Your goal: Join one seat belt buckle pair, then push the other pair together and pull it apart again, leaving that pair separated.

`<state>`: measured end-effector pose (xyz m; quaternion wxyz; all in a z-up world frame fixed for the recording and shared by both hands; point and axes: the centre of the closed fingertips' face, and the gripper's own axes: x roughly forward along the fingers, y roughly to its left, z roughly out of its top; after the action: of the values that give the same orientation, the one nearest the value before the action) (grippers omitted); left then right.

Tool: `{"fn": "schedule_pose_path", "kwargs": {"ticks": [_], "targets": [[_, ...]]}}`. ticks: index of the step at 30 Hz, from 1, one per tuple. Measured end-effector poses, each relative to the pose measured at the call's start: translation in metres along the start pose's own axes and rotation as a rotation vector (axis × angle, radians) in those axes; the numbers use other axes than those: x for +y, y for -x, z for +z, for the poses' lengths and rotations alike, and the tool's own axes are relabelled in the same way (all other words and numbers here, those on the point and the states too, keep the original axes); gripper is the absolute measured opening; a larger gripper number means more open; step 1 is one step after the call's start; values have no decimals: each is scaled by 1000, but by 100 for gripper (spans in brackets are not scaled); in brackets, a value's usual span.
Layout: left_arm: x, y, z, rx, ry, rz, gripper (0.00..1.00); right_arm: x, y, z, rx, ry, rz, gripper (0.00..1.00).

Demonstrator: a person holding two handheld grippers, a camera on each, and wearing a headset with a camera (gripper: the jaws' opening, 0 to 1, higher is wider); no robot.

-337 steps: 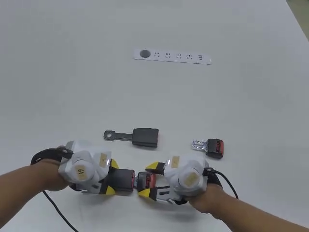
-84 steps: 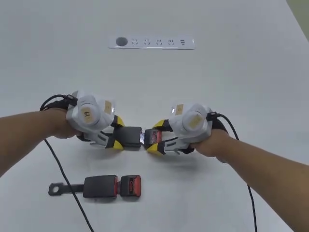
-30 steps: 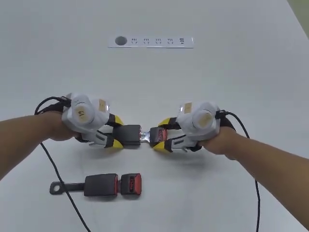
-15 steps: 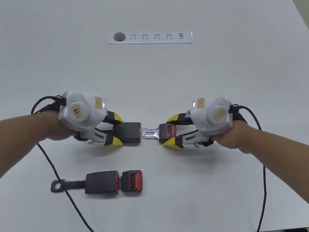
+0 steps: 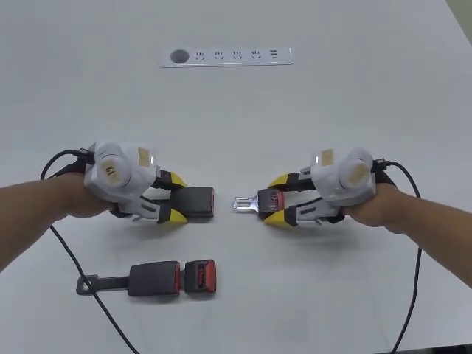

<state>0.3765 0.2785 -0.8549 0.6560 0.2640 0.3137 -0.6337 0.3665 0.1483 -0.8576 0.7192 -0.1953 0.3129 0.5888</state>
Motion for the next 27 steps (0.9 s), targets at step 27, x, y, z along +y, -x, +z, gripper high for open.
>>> {"fn": "schedule_pose_path", "kwargs": {"ticks": [27], "targets": [[-1, 0, -1, 30, -14, -15, 34, -3, 38, -32, 14, -31, -16, 36]]}}
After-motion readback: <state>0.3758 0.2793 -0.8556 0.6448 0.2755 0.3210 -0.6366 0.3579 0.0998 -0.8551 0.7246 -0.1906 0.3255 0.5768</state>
